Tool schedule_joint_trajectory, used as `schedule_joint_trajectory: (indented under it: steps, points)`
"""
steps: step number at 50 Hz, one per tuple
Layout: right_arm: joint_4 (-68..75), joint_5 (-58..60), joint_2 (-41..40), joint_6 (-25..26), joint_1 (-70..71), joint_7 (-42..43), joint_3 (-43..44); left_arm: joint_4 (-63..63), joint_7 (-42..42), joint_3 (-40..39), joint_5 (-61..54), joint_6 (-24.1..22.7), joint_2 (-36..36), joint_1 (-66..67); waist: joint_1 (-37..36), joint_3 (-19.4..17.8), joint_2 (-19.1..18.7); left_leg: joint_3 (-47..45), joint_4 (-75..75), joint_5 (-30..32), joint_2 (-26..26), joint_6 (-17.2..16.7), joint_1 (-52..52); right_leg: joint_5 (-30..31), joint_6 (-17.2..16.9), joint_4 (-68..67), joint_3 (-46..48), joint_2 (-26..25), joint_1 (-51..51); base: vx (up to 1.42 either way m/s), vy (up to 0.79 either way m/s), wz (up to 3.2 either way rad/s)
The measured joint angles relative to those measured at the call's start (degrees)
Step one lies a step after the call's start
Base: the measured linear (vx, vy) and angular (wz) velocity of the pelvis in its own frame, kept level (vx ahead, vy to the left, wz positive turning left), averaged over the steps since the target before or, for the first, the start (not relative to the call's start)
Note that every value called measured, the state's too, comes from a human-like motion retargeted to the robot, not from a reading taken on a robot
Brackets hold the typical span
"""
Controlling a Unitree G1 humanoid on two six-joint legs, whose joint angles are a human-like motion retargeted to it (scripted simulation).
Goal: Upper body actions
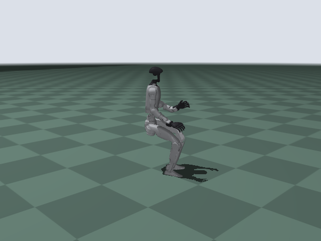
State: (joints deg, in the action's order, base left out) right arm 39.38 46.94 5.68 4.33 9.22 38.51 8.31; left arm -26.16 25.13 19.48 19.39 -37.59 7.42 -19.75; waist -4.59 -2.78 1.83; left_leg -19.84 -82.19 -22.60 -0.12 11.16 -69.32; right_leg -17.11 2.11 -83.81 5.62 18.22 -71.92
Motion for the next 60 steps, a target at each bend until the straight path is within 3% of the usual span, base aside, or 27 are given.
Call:
schedule_joint_trajectory:
  steps: [5,13,25,47,60]
  points:
    - [0.1,-0.2,0.4,-0.1,-0.4,0.2,0.1,-4.7,0.1,2.5,4.8,0.5,4.9,4.0,-0.3,0.1,0.0,0.0,0.1,0.2,-0.2,0.1,0.0,0.1,0.0,0.0,0.0,0.2,0.0,0.0,0.0,0.0]
    - [0.1,-1.0,0.8,-0.1,-1.2,0.3,0.2,-8.8,3.2,7.0,14.4,6.5,11.0,6.2,-1.1,0.3,0.1,-0.1,0.2,0.2,-0.4,0.1,0.2,0.1,0.0,0.0,-0.1,0.4,0.2,0.0,0.0,0.0]
    - [0.3,-0.4,0.2,0.2,-1.2,0.2,-0.1,-14.8,10.4,7.3,25.7,10.6,7.7,7.0,-0.7,0.4,0.4,0.0,0.3,0.1,-0.5,0.0,0.7,0.2,-0.1,0.0,-0.1,0.5,0.6,0.0,0.0,0.0]
    - [-1.3,-1.4,0.9,0.6,-2.5,0.8,0.2,-19.6,11.4,8.6,34.0,19.7,2.8,3.3,-1.8,-0.7,0.2,0.1,0.2,0.4,-1.0,0.0,1.1,0.1,-0.1,-0.1,-0.6,0.9,0.9,0.0,0.0,0.0]
    - [-1.1,-1.1,0.5,0.4,-2.3,0.6,0.9,-17.5,10.4,7.5,34.6,21.1,2.3,4.8,-2.0,-0.5,0.3,0.2,0.3,0.2,-0.7,0.1,1.1,0.1,-0.2,0.0,-0.4,0.7,0.9,0.0,0.0,0.0]
